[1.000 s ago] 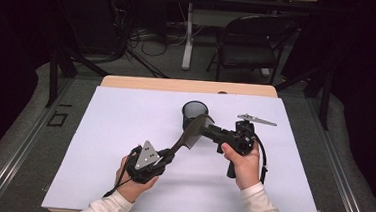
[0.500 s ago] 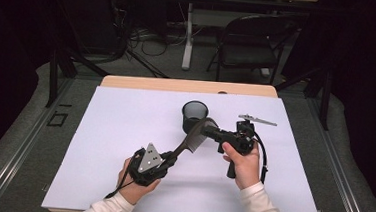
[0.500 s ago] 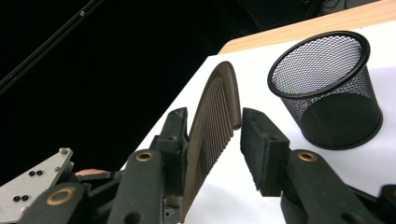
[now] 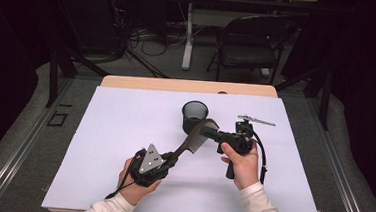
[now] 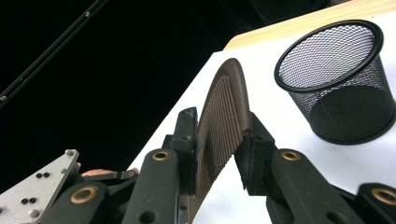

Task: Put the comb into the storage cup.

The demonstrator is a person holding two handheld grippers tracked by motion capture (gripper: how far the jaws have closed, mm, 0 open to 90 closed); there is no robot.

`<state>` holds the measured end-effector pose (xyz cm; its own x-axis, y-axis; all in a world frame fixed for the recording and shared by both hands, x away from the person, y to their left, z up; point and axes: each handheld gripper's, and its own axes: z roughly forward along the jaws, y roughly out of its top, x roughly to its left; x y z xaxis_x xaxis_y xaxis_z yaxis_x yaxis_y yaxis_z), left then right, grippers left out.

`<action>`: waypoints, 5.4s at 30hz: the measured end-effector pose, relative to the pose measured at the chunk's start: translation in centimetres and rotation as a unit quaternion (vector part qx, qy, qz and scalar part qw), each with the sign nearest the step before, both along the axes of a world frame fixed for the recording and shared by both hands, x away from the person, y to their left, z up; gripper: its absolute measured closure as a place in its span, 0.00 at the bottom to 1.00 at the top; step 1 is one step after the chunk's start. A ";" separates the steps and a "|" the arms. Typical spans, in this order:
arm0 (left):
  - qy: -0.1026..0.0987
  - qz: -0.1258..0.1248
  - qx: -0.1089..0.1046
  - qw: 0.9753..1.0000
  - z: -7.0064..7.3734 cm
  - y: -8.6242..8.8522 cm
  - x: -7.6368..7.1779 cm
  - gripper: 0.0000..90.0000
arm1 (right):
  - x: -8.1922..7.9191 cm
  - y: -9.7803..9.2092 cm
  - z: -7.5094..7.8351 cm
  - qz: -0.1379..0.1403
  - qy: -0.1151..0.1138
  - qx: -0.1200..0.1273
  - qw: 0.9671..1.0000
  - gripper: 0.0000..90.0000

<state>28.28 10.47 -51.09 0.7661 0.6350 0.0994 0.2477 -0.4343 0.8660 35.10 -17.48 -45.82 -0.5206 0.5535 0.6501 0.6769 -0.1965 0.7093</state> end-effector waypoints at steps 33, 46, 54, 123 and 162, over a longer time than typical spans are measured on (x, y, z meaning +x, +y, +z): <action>0.004 -0.001 -0.004 1.000 0.0 0.1 0.1 0.81 | 0.0 0.0 -0.4 -0.010 0.020 0.032 0.999 0.91; 0.002 0.000 -0.006 1.000 -0.1 0.1 0.1 0.81 | 0.2 -0.1 -0.6 -0.001 0.029 0.055 0.998 0.96; 0.001 0.001 -0.008 1.000 -0.1 0.1 0.0 0.81 | 0.3 -0.2 -0.8 0.006 0.030 0.065 0.997 0.97; 0.039 0.050 -0.102 0.993 0.7 3.3 2.2 0.36 | 0.7 -3.6 0.1 -0.021 -0.011 0.075 0.997 0.97; 0.000 0.076 -0.146 0.986 2.2 7.6 3.1 0.17 | 0.3 -7.6 2.2 -0.078 -0.058 0.066 0.993 0.97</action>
